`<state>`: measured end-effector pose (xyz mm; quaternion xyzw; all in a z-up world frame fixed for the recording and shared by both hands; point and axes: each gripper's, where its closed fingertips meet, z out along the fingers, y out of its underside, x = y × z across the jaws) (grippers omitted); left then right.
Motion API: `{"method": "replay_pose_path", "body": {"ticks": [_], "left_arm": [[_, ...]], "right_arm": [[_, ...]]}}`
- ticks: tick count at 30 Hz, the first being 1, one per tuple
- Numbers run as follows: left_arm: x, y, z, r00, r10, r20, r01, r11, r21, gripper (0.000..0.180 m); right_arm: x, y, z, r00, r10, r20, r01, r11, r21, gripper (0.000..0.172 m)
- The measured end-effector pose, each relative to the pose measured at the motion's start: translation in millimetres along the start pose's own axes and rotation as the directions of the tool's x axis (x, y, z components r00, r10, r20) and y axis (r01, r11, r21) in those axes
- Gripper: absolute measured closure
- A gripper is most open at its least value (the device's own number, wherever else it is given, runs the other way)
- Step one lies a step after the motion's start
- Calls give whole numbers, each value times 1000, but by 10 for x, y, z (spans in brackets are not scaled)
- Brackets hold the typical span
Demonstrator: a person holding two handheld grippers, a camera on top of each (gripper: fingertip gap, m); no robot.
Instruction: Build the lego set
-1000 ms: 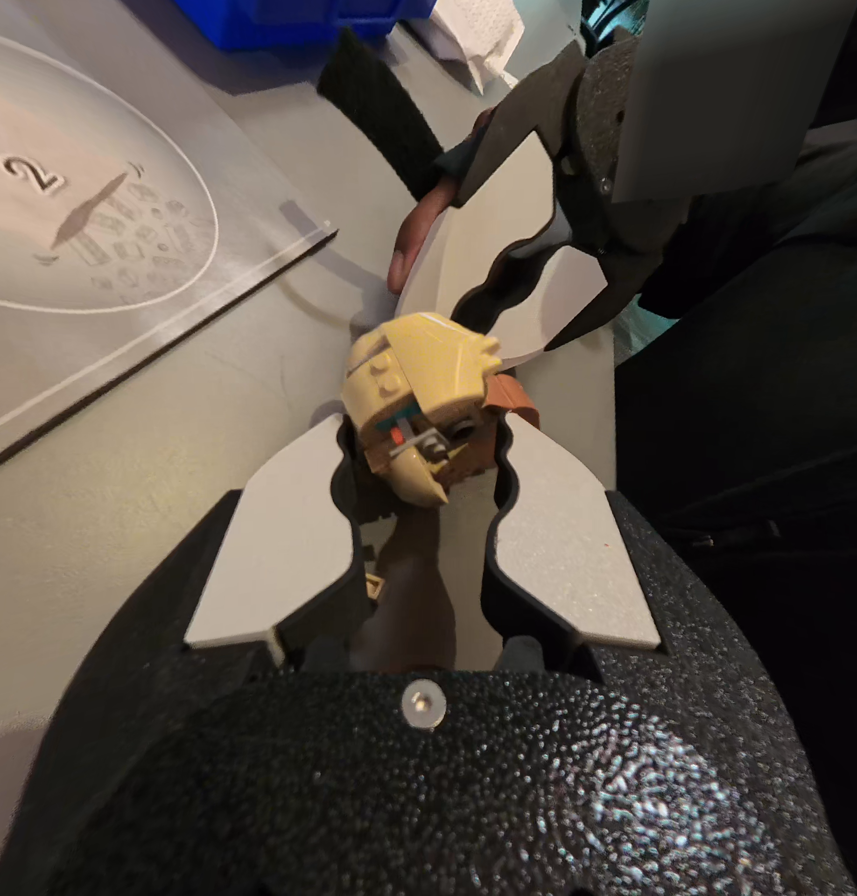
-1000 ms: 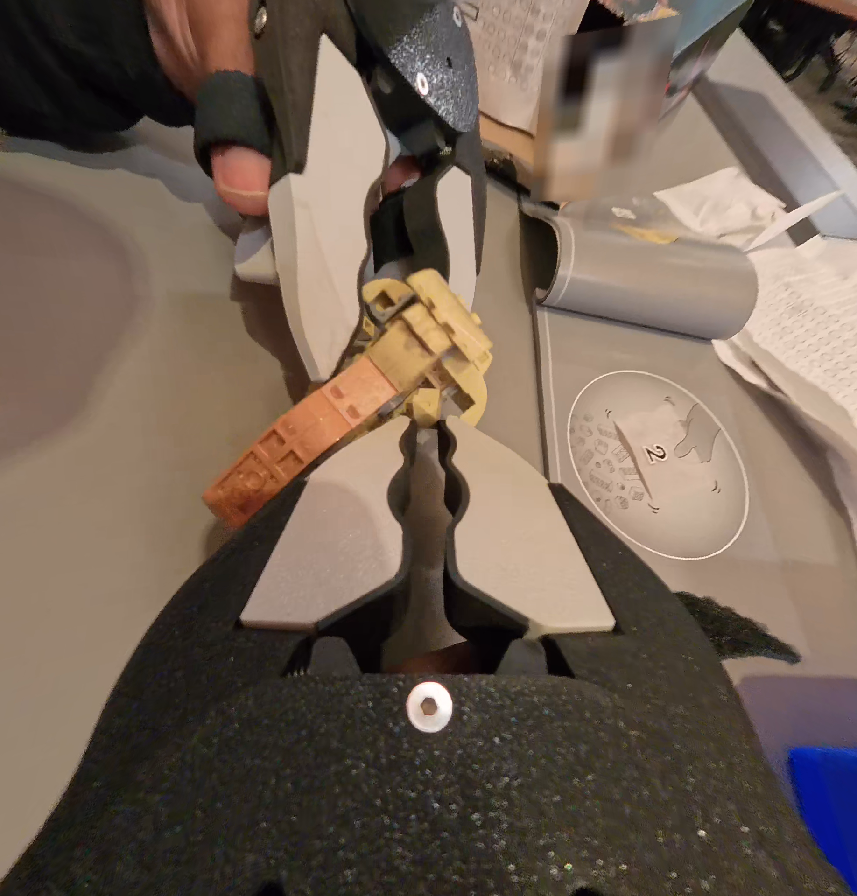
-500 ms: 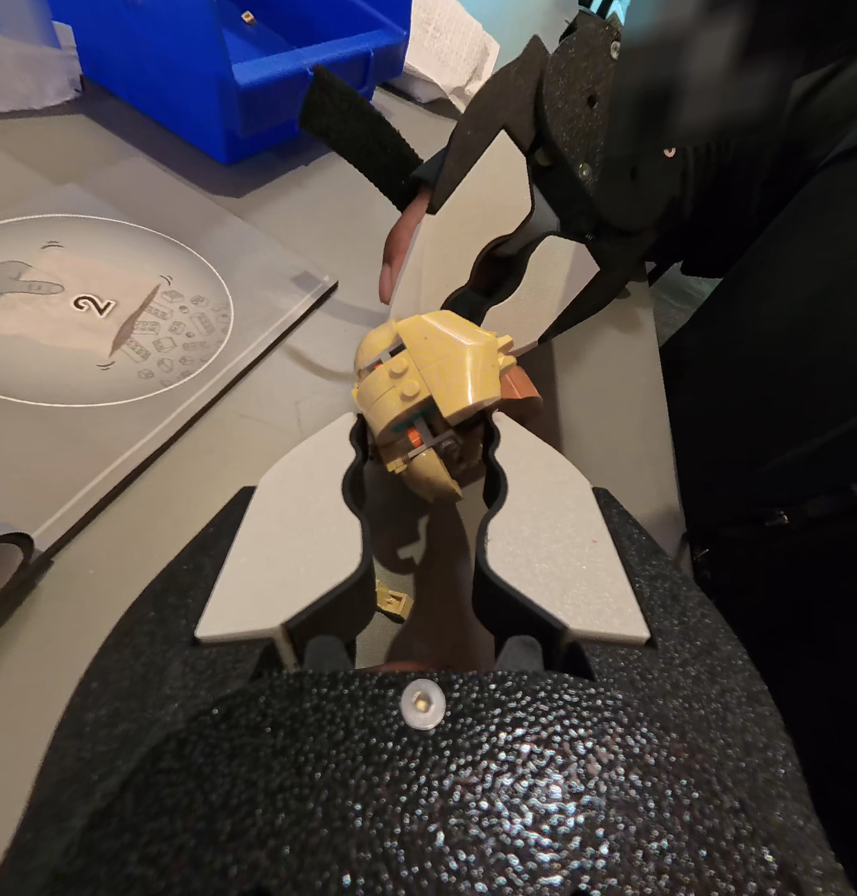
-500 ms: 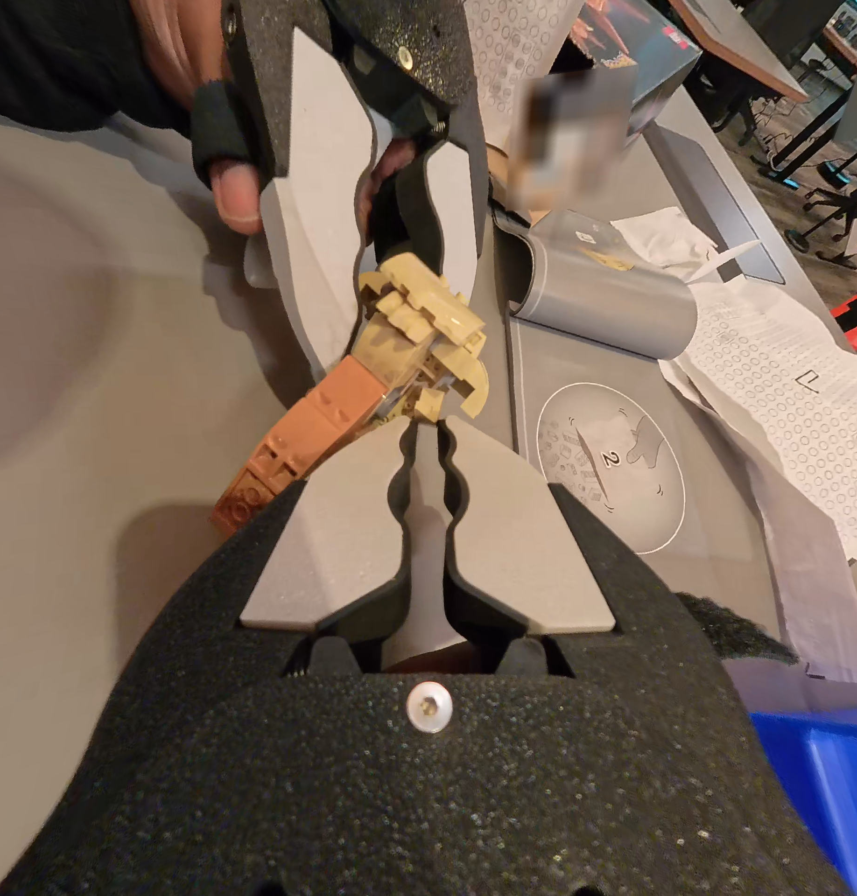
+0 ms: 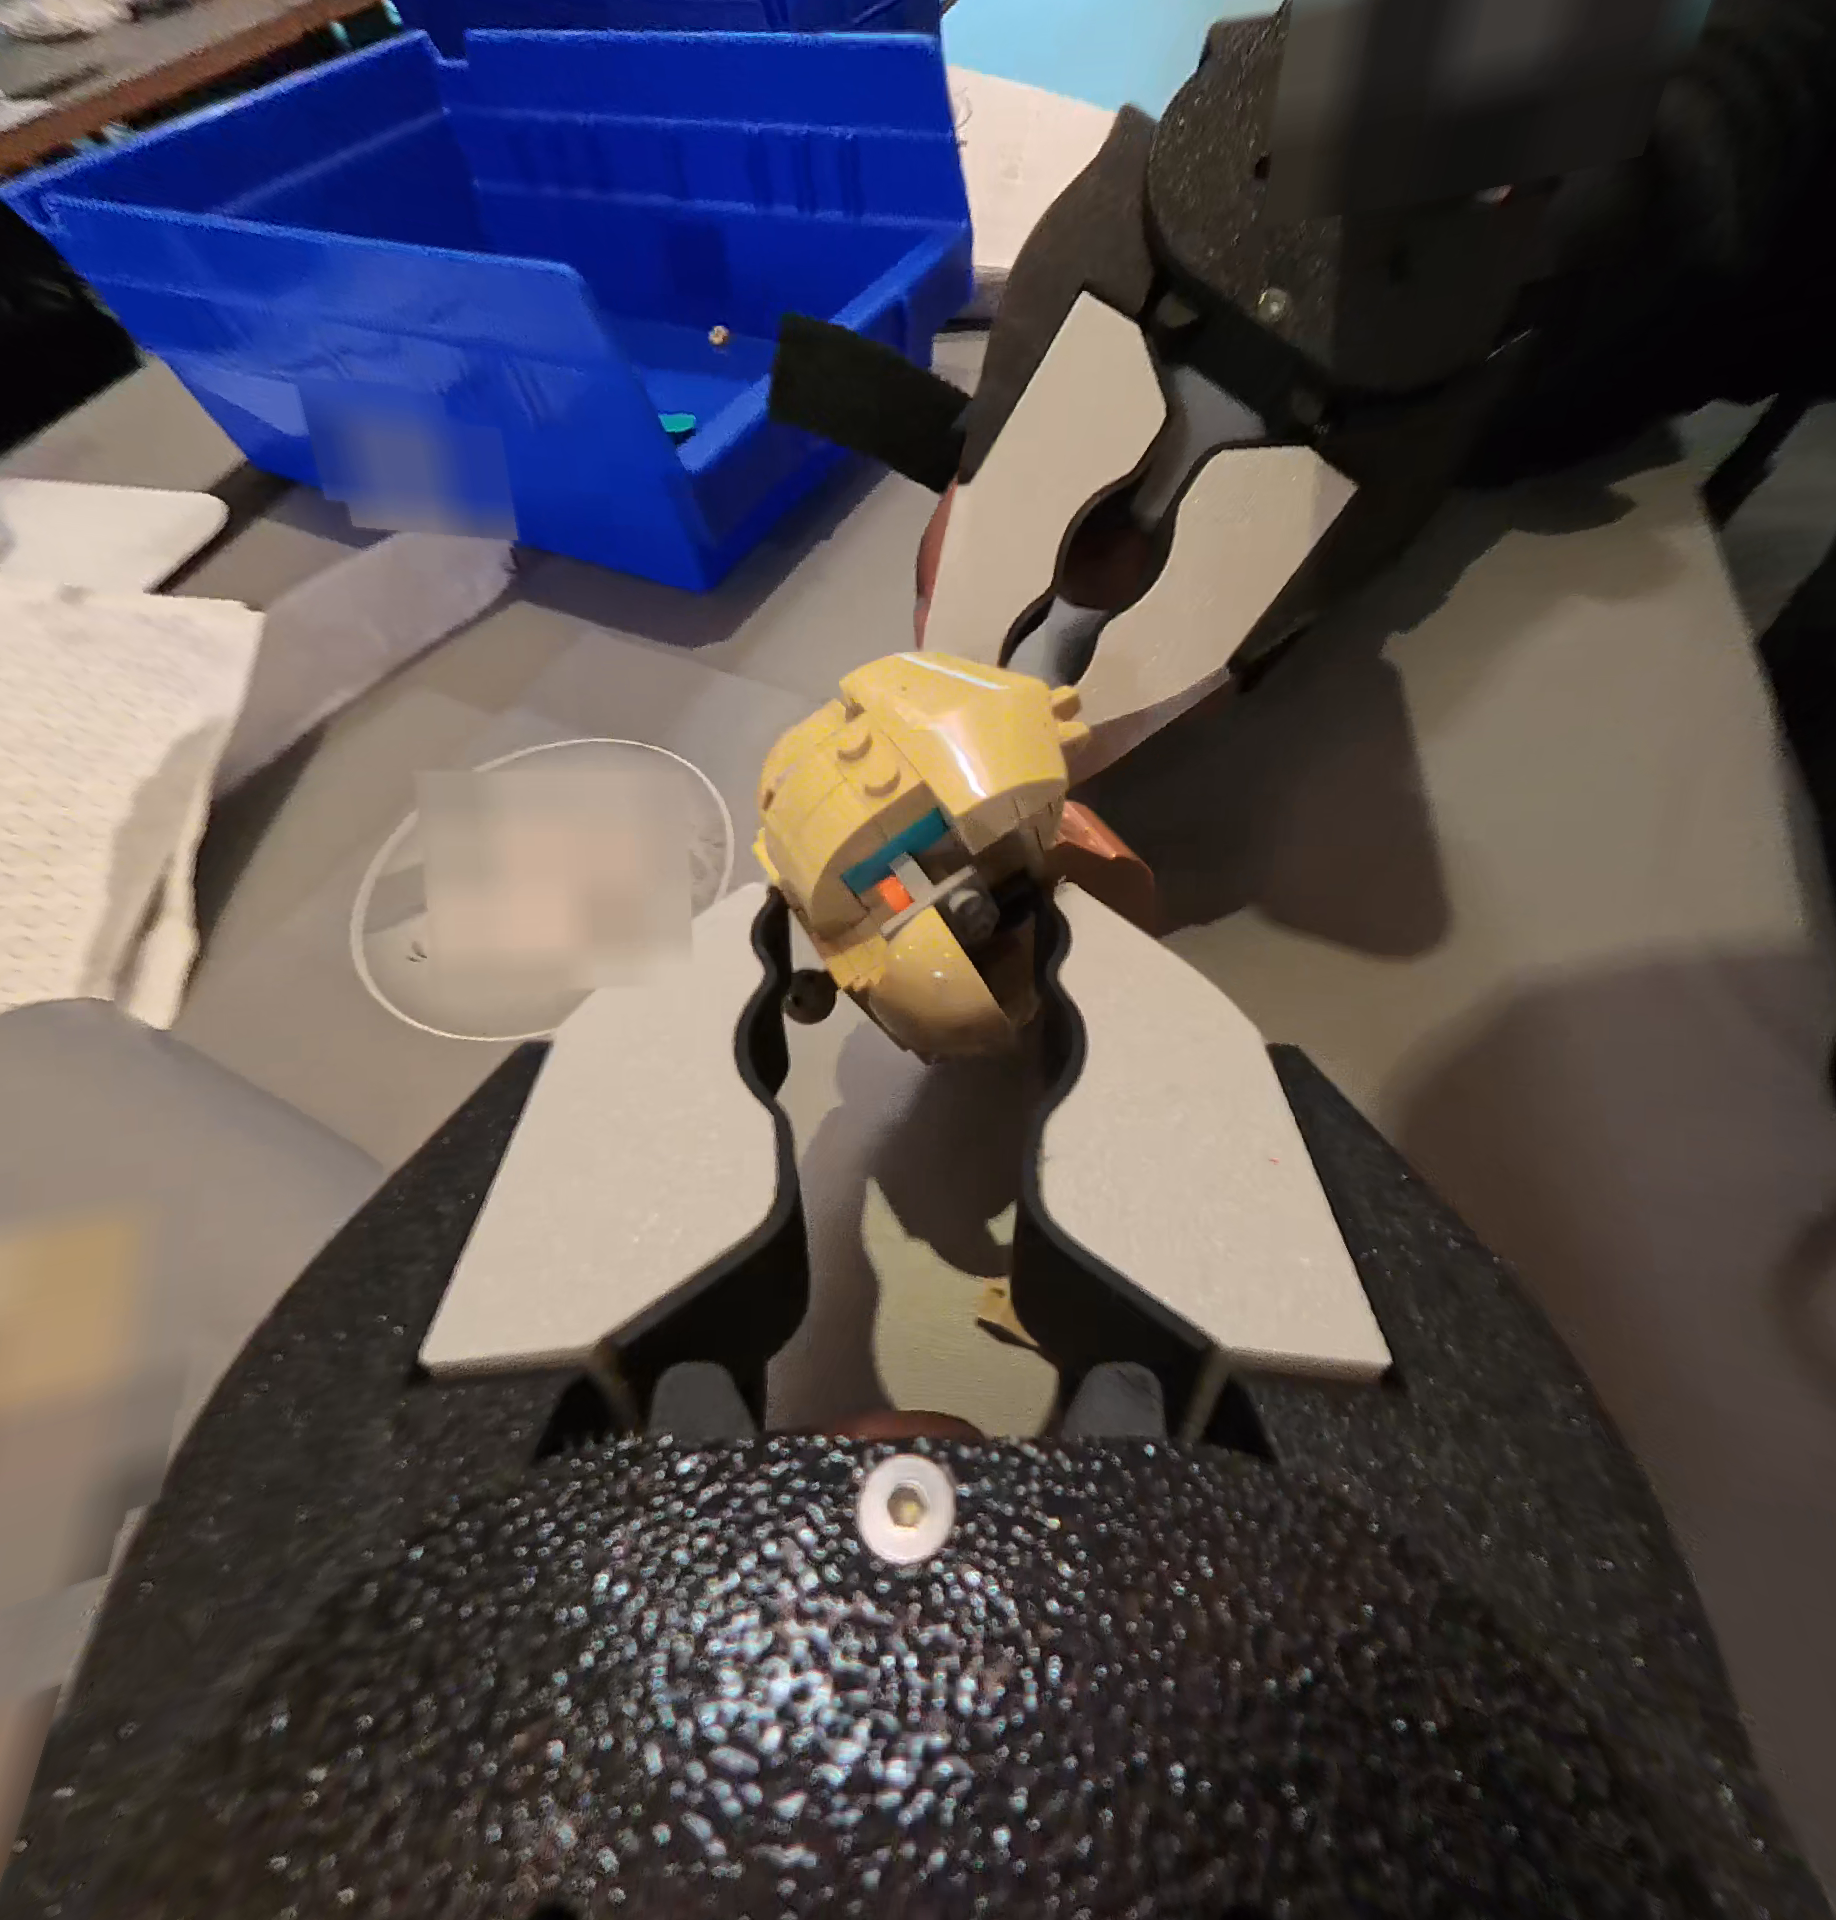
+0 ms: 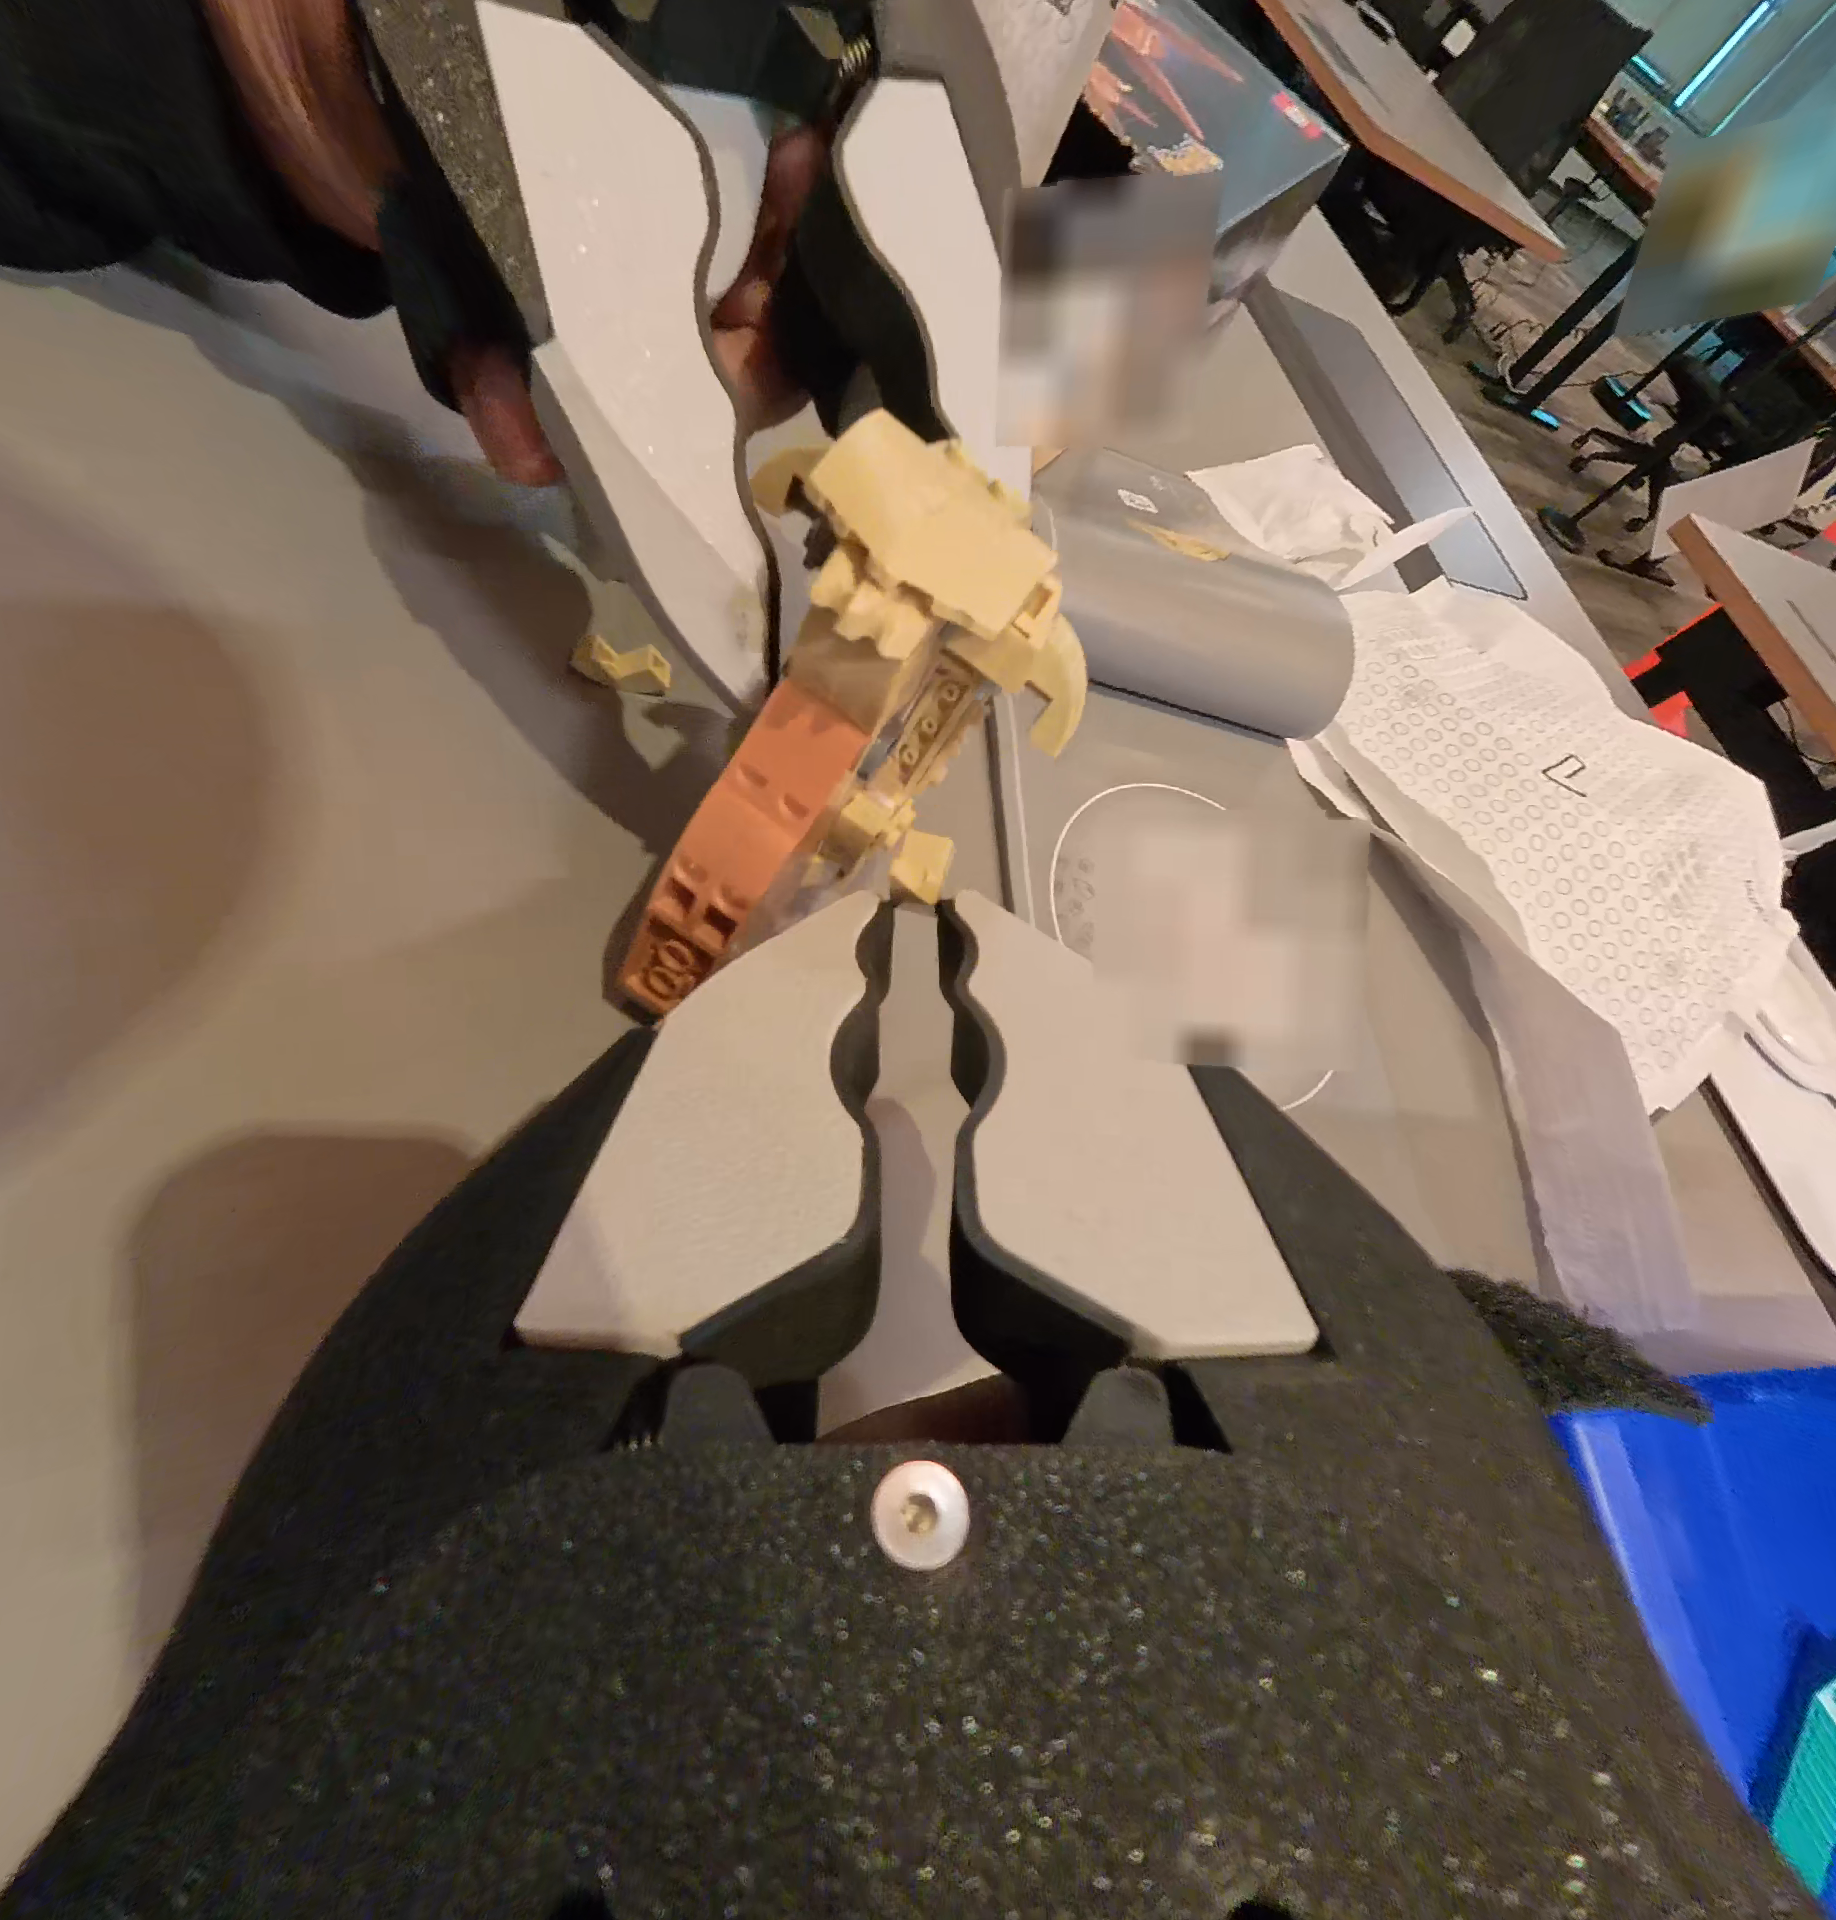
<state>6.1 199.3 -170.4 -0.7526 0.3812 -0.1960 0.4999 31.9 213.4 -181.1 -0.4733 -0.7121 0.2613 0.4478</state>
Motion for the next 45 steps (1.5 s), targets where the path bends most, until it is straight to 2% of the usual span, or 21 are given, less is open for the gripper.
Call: {"method": "replay_pose_path", "body": {"ticks": [1,5,11,22,28,31,38,45], "left_arm": [[-31,-9,0,999,28,27,-28,1000,-12,136],[-125,-57,15,980,154,127,-147,987,-58,137],[-137,-106,54,937,275,215,-271,961,-47,137],[-234,-139,-93,939,240,246,-273,956,109,138],[-277,-85,-68,935,235,266,-262,962,71,138],[-318,-62,-41,933,204,296,-225,974,36,138],[-540,1,-20,896,-14,444,41,998,-52,138],[-521,-40,14,838,4,545,81,988,-131,138]], "right_arm": [[15,6,-8,1000,5,-3,-5,1000,-1,164],[54,3,-37,999,44,-4,-44,999,6,164],[77,-15,-64,998,68,-7,-68,998,6,164],[126,9,-68,995,91,-33,-89,995,48,164],[116,-41,-77,991,133,-27,-130,988,85,164],[120,-86,-87,984,174,-32,-170,980,101,164],[213,-158,-66,940,328,-88,-320,942,98,164],[216,-295,3,904,404,-137,-393,914,101,164]]}}
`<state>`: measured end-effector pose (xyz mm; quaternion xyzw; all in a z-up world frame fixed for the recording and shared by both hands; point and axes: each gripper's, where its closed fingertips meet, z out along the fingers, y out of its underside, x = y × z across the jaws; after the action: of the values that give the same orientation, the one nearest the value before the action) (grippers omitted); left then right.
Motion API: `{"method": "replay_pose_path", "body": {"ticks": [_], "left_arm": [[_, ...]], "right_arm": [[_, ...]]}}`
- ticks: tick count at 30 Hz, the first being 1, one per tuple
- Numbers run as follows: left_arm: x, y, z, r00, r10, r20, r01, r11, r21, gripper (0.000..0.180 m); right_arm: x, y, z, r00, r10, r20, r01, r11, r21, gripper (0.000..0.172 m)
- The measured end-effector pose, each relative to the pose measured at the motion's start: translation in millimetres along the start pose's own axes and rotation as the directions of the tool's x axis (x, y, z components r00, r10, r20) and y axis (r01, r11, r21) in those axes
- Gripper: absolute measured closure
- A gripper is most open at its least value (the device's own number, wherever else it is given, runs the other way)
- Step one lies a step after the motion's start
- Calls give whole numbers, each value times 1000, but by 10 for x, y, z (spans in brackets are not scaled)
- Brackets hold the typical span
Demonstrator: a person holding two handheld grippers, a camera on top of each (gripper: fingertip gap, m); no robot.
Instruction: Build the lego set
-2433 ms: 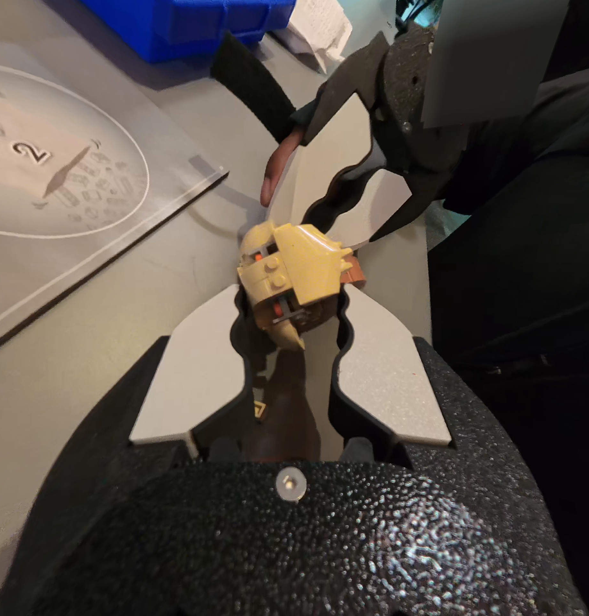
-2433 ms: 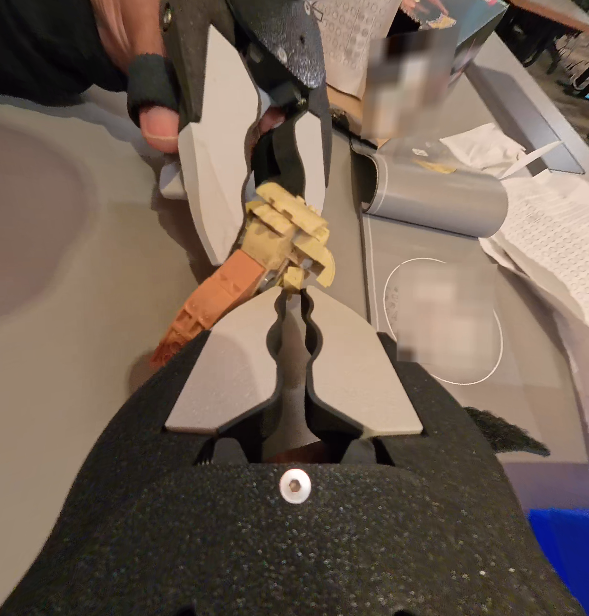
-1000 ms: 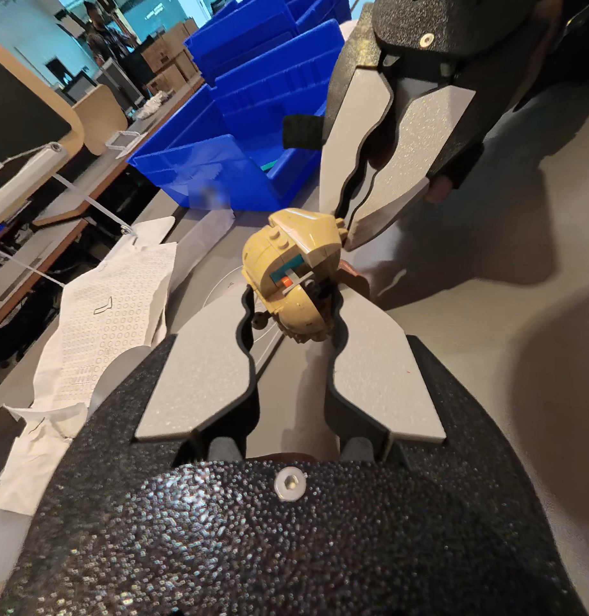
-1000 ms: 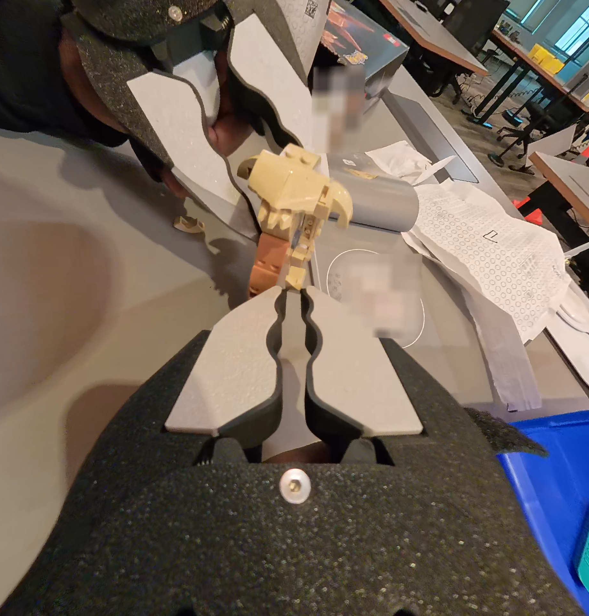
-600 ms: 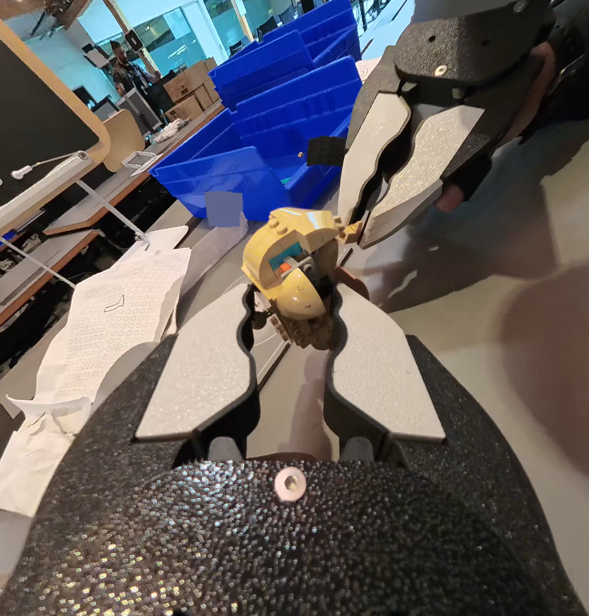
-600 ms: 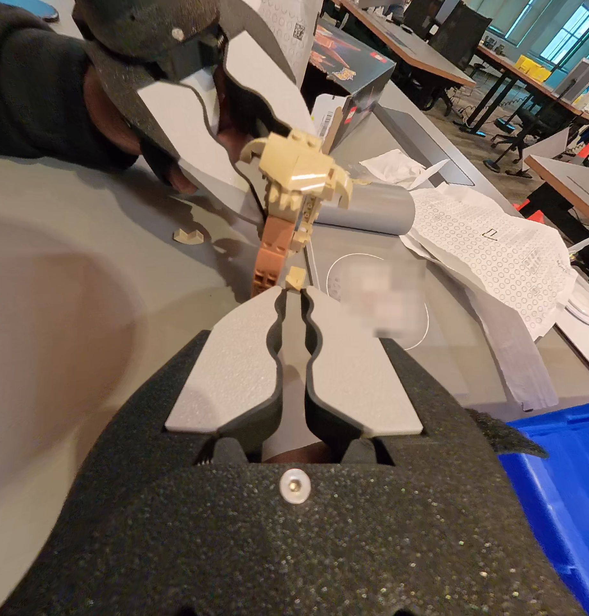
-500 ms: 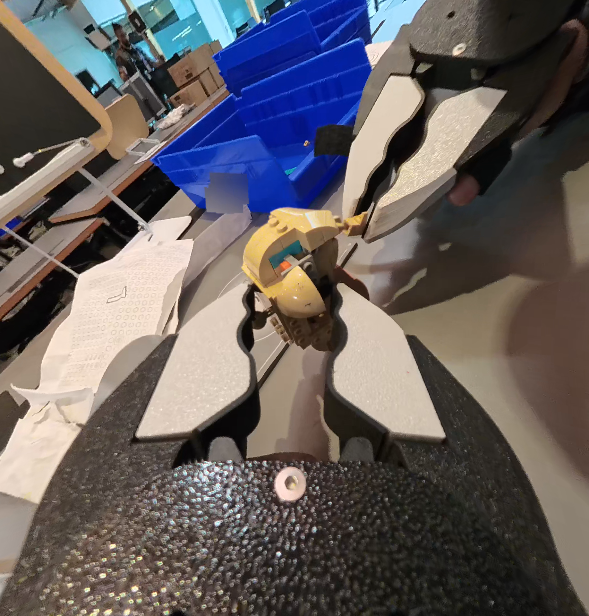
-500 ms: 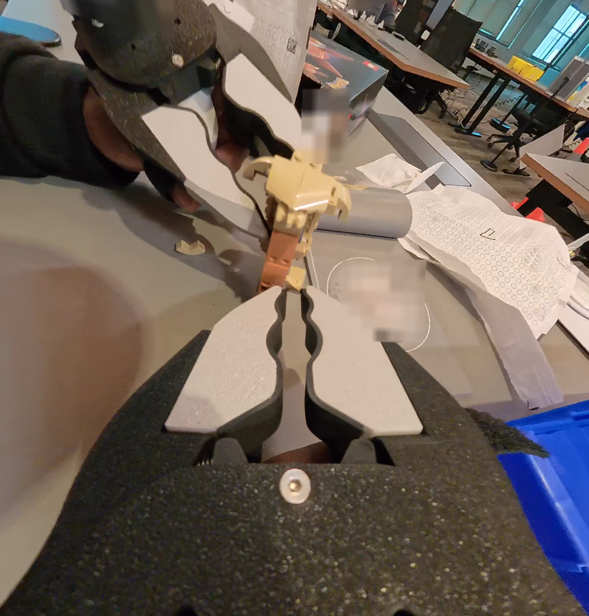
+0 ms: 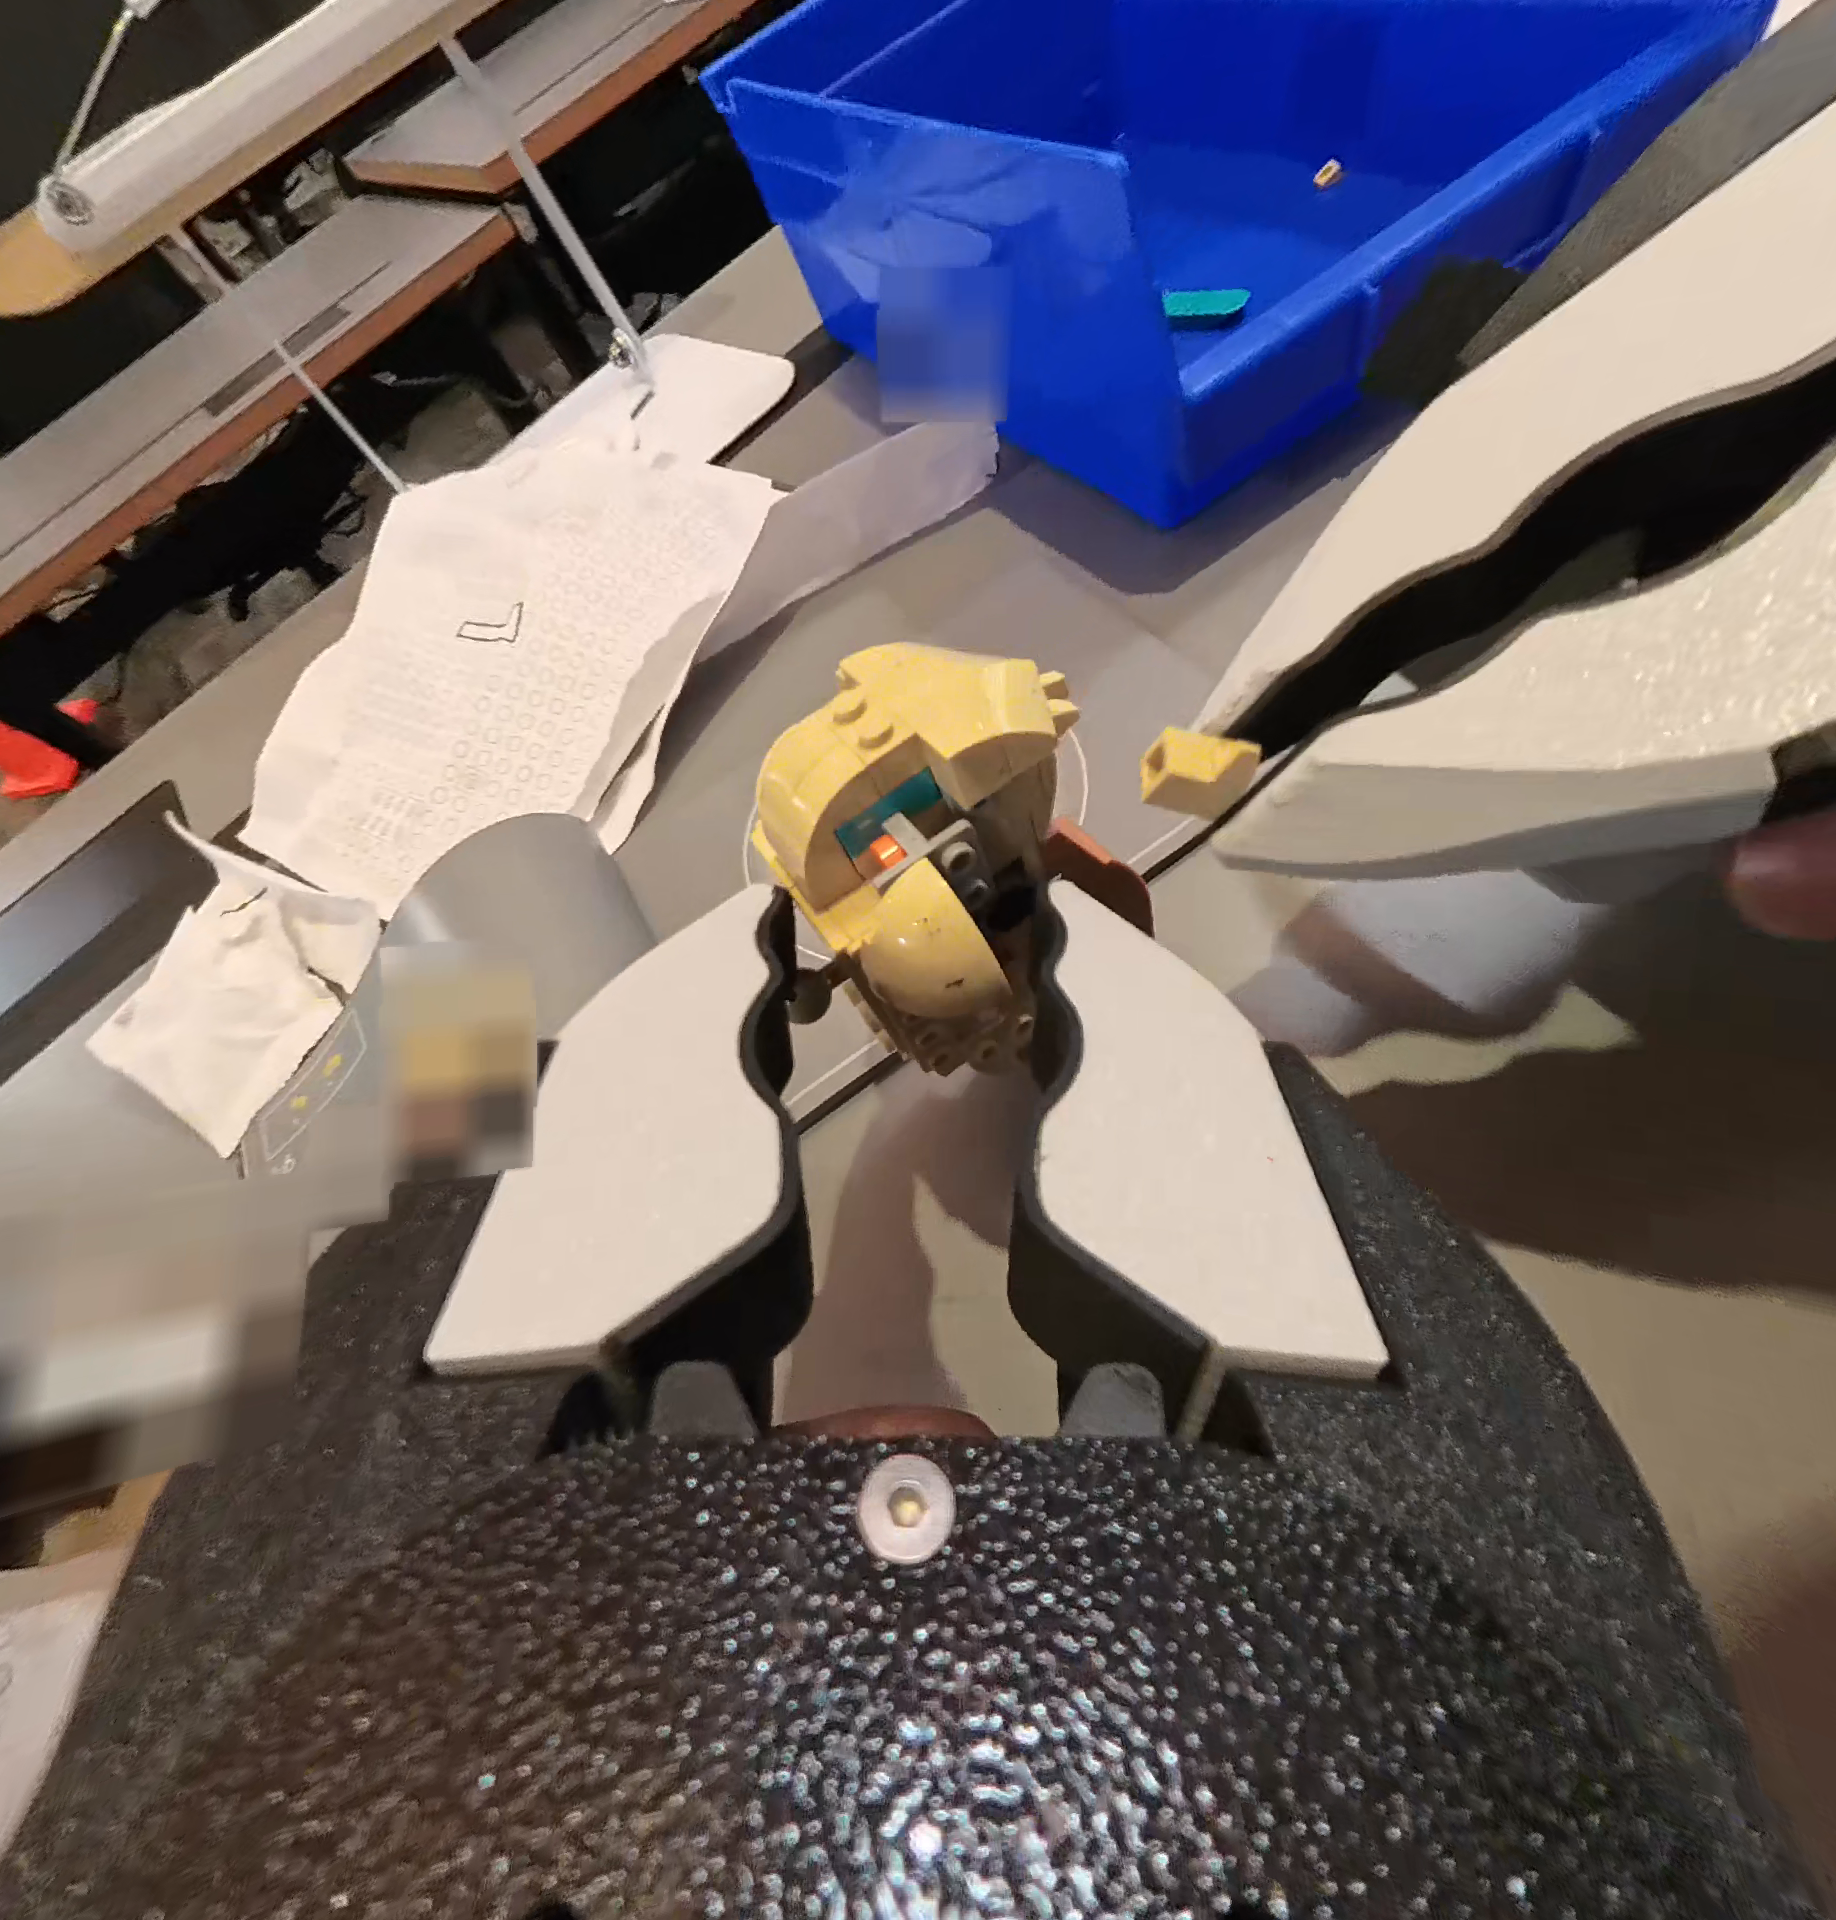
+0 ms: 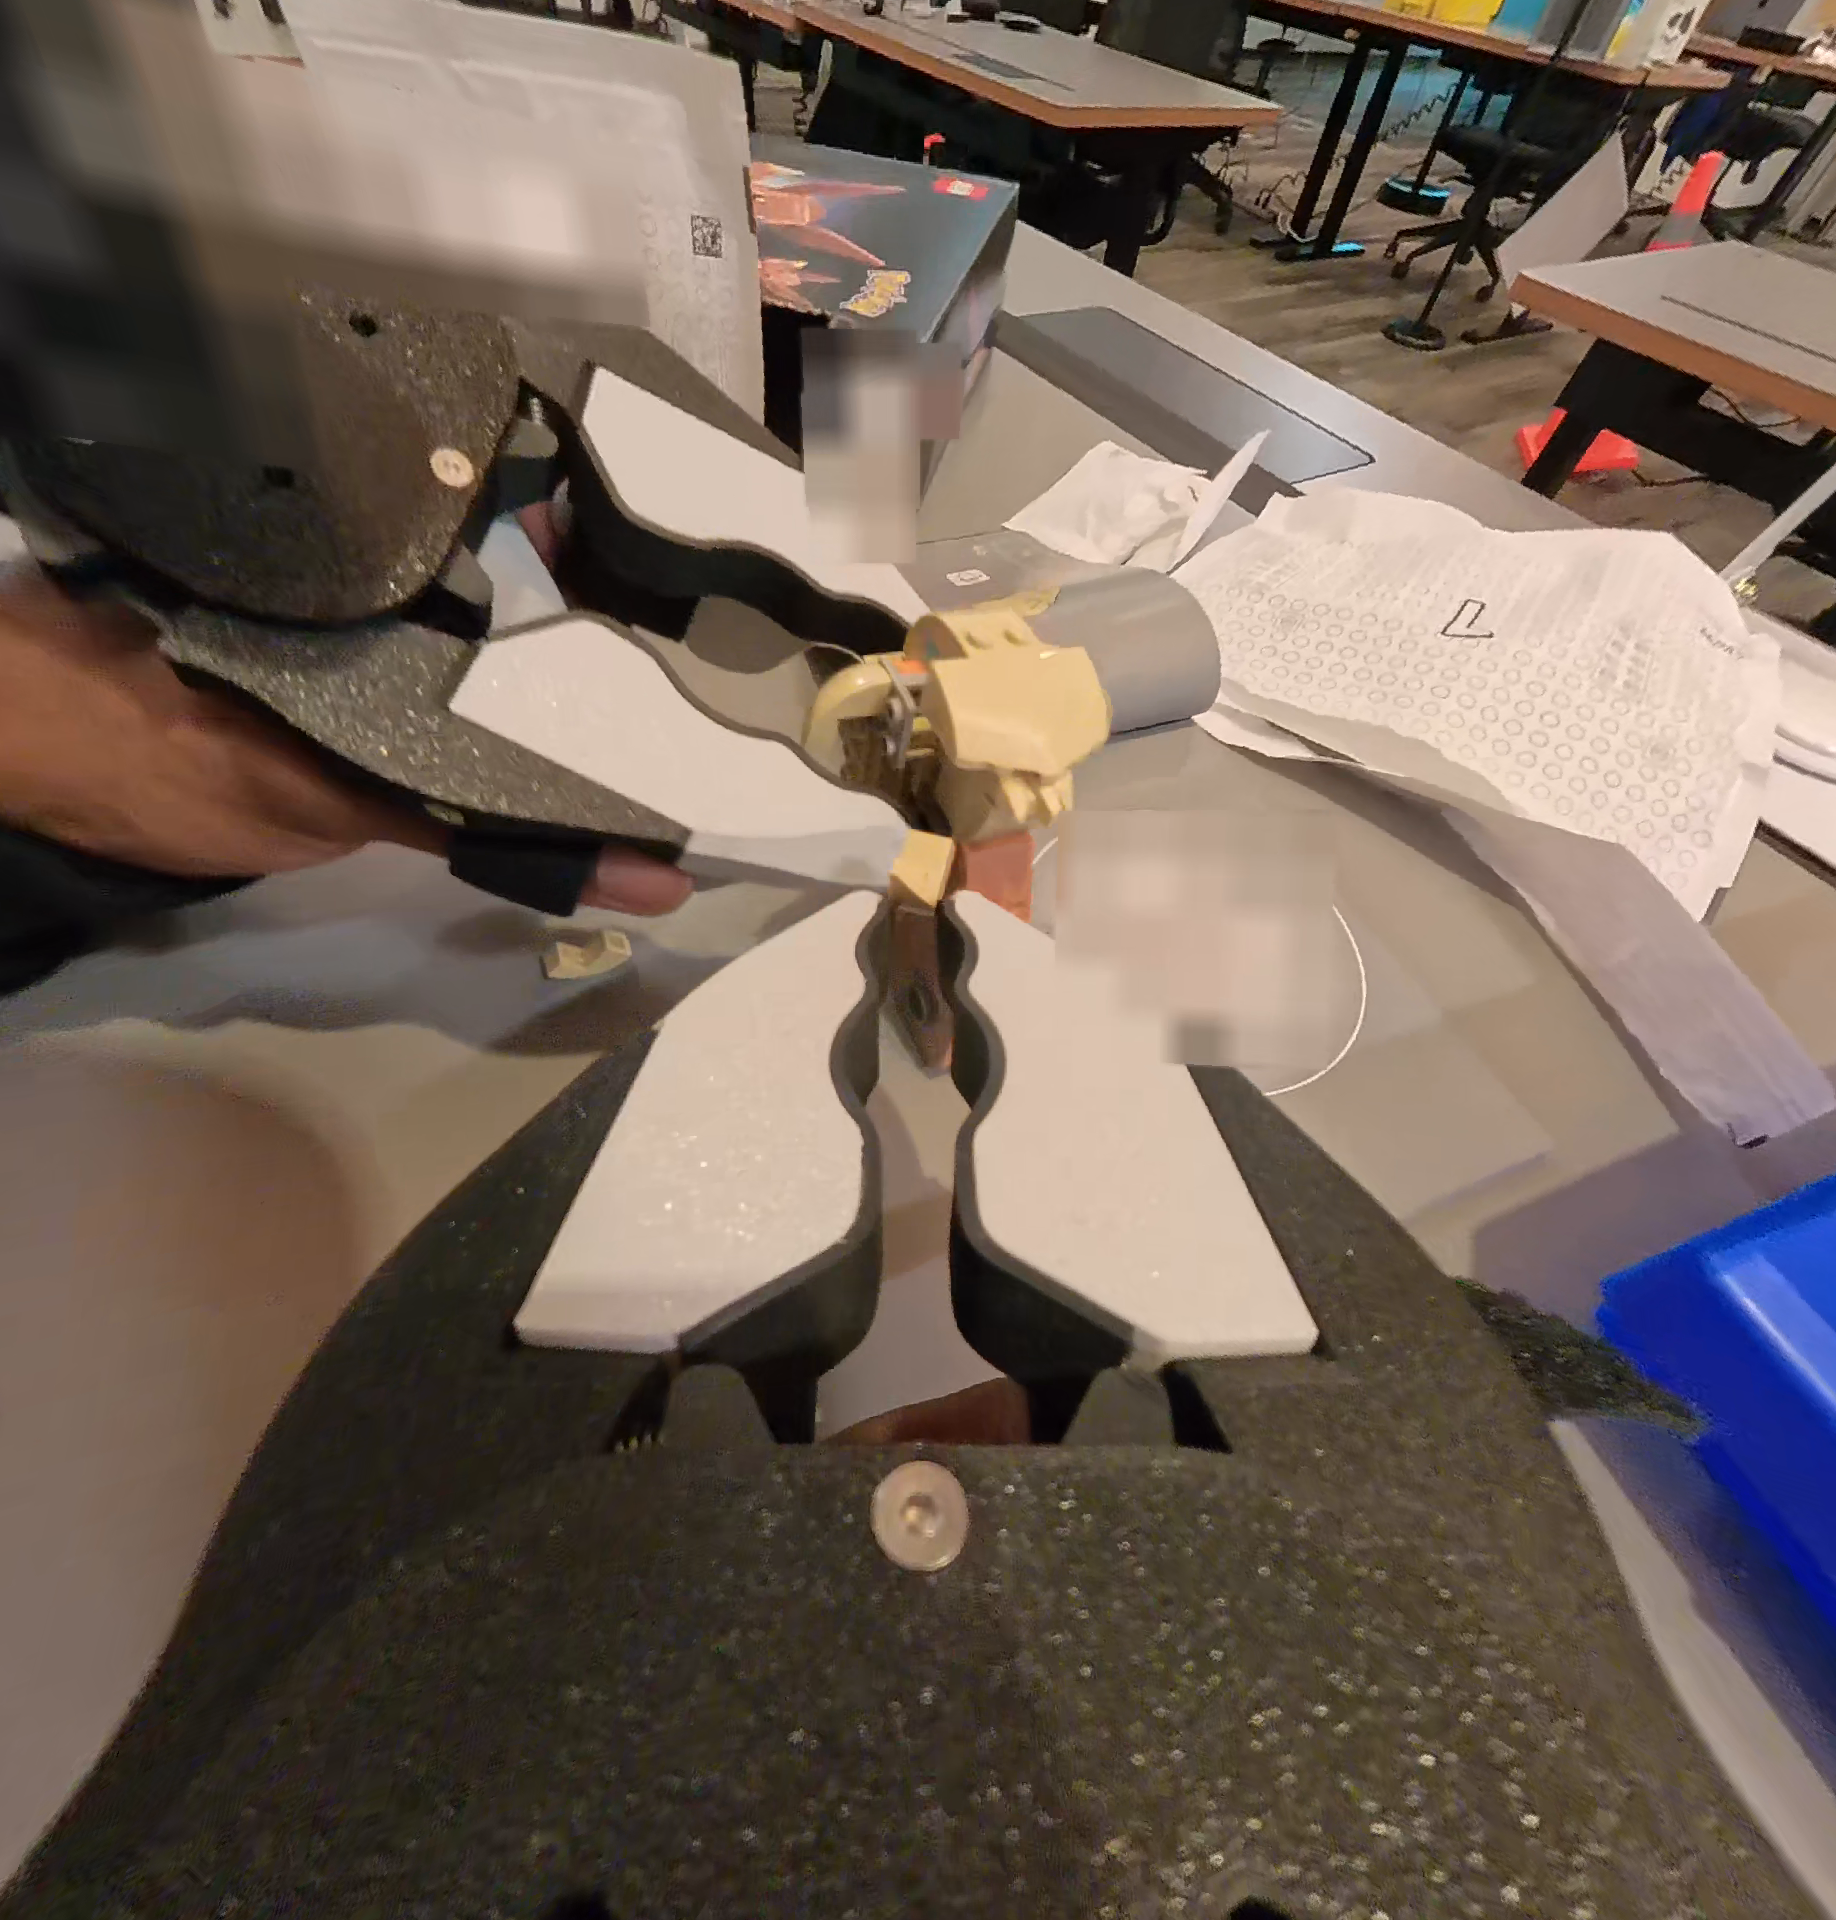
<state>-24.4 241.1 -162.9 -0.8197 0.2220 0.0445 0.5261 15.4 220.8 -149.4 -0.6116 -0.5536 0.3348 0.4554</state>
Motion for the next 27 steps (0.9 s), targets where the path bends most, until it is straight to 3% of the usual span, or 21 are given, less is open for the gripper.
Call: {"method": "replay_pose_path", "body": {"ticks": [8,20,27], "left_arm": [[10,-9,-3,999,22,48,-20,999,-40,138],[42,-32,-11,996,59,74,-55,997,-51,138],[67,-44,-24,993,99,64,-98,995,-25,138]], "right_arm": [[-14,-87,57,991,131,1,-131,991,4,164],[-12,-110,113,985,166,-37,-167,986,-9,164],[-7,-77,111,967,255,15,-254,967,-19,164]]}}
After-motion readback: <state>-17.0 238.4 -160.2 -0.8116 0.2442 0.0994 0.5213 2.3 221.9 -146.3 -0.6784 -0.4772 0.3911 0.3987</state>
